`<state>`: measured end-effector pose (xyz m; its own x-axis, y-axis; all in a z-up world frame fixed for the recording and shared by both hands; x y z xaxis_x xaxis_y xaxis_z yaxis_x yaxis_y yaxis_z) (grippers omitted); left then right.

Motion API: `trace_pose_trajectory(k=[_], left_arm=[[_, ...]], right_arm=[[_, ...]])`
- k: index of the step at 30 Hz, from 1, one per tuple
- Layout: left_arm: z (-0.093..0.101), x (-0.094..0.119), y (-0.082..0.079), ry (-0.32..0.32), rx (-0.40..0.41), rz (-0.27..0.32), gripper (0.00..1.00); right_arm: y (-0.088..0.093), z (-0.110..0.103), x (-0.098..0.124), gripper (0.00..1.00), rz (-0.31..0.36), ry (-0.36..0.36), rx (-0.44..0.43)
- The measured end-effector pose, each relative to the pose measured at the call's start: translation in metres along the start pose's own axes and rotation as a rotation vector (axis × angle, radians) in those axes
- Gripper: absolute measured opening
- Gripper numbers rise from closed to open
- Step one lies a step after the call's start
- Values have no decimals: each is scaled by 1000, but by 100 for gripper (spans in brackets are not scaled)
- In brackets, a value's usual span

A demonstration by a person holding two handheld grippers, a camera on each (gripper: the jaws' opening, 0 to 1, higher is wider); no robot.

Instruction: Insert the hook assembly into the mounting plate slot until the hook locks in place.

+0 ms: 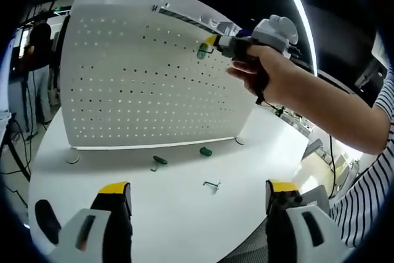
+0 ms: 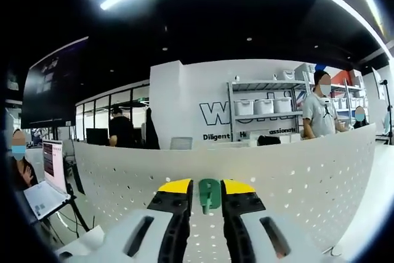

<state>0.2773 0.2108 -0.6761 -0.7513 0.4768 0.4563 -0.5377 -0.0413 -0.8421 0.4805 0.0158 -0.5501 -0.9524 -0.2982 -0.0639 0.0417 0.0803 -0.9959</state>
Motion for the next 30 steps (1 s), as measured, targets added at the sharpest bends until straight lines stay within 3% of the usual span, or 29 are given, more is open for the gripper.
trace_pose_trajectory(k=[10,17,19,21,30], left_arm=[[2,6,1,-17,2,12,92],[1,8,0,-27,2,19,92],[1,9,-1,-26,0,19,92],[1,9,-1,-27,-9,21,92],[3,12,1,-27,-7,18,92]], right_arm=[[2,19,31,23,-41,-40,-32],[14,44,56,24,-91,-48,-7],[18,50,65,24,-109,-80,-20],[23,55,71,24,-150,-95,32],[45,79,110,26,-226,-94,47]])
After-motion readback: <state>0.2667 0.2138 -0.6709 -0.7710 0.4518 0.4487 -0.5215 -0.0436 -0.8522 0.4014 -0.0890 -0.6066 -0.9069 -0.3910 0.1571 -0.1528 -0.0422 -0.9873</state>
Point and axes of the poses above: the point that each gripper's makers call its tool centre point, and the gripper's own axes: x roughly backward along the fingers, z roughly to its right, y roughly out of its underside, the point moved 9 cm from there along x, roughly backward along the fingers, and after that the axes turned 6 degrees about -y, right-handed, at the moved point
